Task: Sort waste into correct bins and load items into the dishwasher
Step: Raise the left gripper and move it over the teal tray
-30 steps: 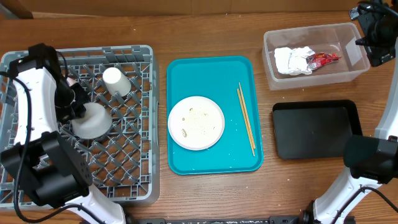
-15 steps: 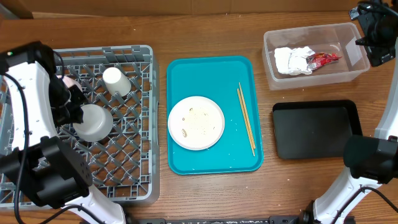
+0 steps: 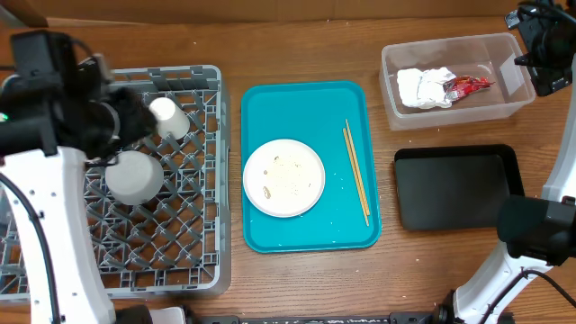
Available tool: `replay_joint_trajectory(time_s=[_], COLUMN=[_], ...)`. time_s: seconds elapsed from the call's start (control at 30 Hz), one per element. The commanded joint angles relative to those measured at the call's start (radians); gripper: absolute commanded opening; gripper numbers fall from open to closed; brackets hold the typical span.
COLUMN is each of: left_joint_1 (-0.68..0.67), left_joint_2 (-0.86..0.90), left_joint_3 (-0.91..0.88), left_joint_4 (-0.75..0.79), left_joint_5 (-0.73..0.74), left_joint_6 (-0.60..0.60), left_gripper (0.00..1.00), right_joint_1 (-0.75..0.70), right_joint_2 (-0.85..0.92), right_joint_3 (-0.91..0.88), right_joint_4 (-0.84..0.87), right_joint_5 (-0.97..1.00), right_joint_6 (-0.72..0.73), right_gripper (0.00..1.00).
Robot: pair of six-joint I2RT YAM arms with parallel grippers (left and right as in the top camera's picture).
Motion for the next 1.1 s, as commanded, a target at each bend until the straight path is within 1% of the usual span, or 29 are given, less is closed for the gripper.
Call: replay_joint_trajectory(time_s=[0.0,0.03,0.07,0.1,0.13,0.17,0.2,0.23,0.27,0.33,0.37,0.4,0.43,0.47,0.53,0.6,0.7,0.87,0.97,1.03,1.07], left_joint_1=[-0.104,-0.14,-0.175,-0.213,-0.262,-0.293,-0.342,-0.387,-0.443,-0.541,-0.585,-0.644,-0.664,-0.734,-0.78,-0.815,-0.84,-0.845,-0.846,-0.847,-0.847], left_joint_2=[0.02,0.027,0.035,0.045,0.055,0.061,0.069,0.077,0.085,0.106,0.119,0.141,0.15,0.192,0.234,0.287,0.367,0.486,0.518,0.518,0.518], left_joint_3=[-0.004,-0.007,-0.008,-0.008,-0.008,-0.008,-0.008,-0.008,-0.008,-0.008,-0.008,-0.008,-0.008,-0.008,-0.008,-0.008,-0.007,-0.006,-0.006,-0.006,-0.006], left_joint_4=[0.008,0.012,0.016,0.022,0.035,0.046,0.066,0.091,0.125,0.191,0.223,0.261,0.272,0.313,0.345,0.386,0.418,0.382,0.4,0.444,0.464], left_joint_5=[0.128,0.141,0.152,0.167,0.196,0.207,0.213,0.211,0.204,0.175,0.142,0.077,0.05,-0.072,-0.172,-0.217,-0.208,-0.159,-0.048,0.056,0.099], left_joint_6=[0.021,0.021,0.021,0.021,0.021,0.021,0.02,0.017,0.017,-0.006,-0.041,-0.118,-0.15,-0.263,-0.34,-0.381,-0.391,-0.381,-0.268,-0.202,-0.192], left_gripper=[0.66,0.7,0.73,0.67,0.55,0.5,0.48,0.49,0.54,0.69,0.73,0.73,0.71,0.58,0.57,0.58,0.63,0.65,0.71,0.72,0.8], right_joint_1=[-0.002,-0.002,-0.002,-0.002,-0.002,-0.002,-0.002,-0.002,-0.002,-0.002,-0.002,-0.002,-0.002,-0.002,-0.002,-0.002,-0.002,-0.002,-0.002,-0.002,-0.002], right_joint_2=[-0.001,-0.001,-0.001,-0.001,-0.001,-0.001,-0.001,-0.001,-0.001,-0.001,-0.001,-0.001,-0.001,-0.001,-0.001,-0.001,-0.001,-0.001,-0.001,-0.001,-0.001], right_joint_3=[0.003,0.003,0.003,0.003,0.003,0.003,0.003,0.003,0.003,0.003,0.003,0.003,0.003,0.003,0.003,0.003,0.003,0.003,0.003,0.003,0.003], right_joint_4=[0.002,0.002,0.002,0.002,0.002,0.002,0.002,0.002,0.002,0.002,0.002,0.002,0.002,0.002,0.002,0.002,0.002,0.002,0.002,0.002,0.002], right_joint_5=[0.01,0.01,0.01,0.01,0.01,0.01,0.01,0.01,0.01,0.01,0.01,0.01,0.01,0.01,0.01,0.01,0.01,0.01,0.01,0.01,0.01], right_joint_6=[-0.001,-0.001,-0.001,-0.001,-0.001,-0.001,-0.001,-0.001,-0.001,-0.001,-0.001,-0.001,-0.001,-0.001,-0.001,-0.001,-0.001,-0.001,-0.001,-0.001,-0.001], right_gripper=[1.0,1.0,1.0,1.0,1.0,1.0,1.0,1.0,1.0,1.0,1.0,1.0,1.0,1.0,1.0,1.0,1.0,1.0,1.0,1.0,1.0])
